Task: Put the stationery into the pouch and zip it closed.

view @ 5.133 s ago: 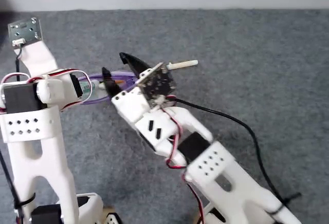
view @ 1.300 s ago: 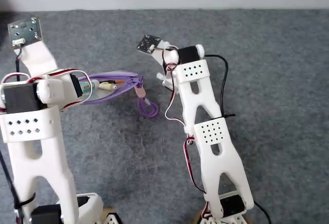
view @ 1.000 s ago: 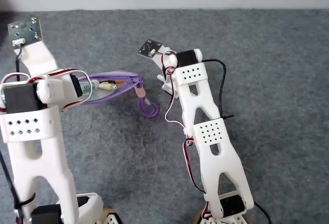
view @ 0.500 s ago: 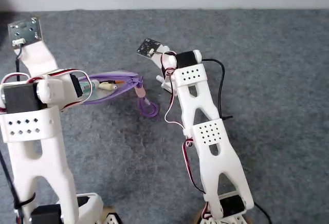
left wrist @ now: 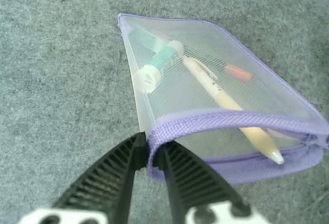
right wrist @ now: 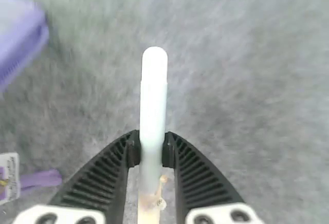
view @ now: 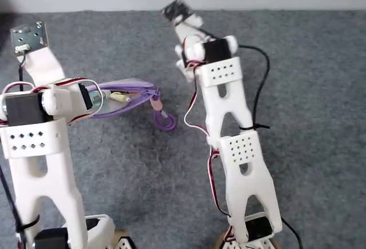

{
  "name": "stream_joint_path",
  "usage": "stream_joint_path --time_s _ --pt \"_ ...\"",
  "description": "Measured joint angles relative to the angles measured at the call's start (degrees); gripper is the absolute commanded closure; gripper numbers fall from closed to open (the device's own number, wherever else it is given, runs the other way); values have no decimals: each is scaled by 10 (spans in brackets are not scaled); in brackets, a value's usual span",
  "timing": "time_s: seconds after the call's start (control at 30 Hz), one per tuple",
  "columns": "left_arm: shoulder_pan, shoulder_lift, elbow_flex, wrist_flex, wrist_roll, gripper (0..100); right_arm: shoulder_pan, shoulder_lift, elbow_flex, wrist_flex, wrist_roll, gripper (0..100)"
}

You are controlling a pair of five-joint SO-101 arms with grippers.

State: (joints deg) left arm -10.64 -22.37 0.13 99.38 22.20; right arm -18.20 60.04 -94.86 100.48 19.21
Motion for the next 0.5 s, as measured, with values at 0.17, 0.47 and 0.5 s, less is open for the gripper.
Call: stream_joint_path --time_s 0.17,0.47,0.5 --pt "0 0 0 0 0 989 18 -90 19 0 -14 991" --pt "0 0 0 0 0 989 43 -360 272 0 -35 991" --pt "0 0 0 0 0 989 43 -400 310 0 -40 991"
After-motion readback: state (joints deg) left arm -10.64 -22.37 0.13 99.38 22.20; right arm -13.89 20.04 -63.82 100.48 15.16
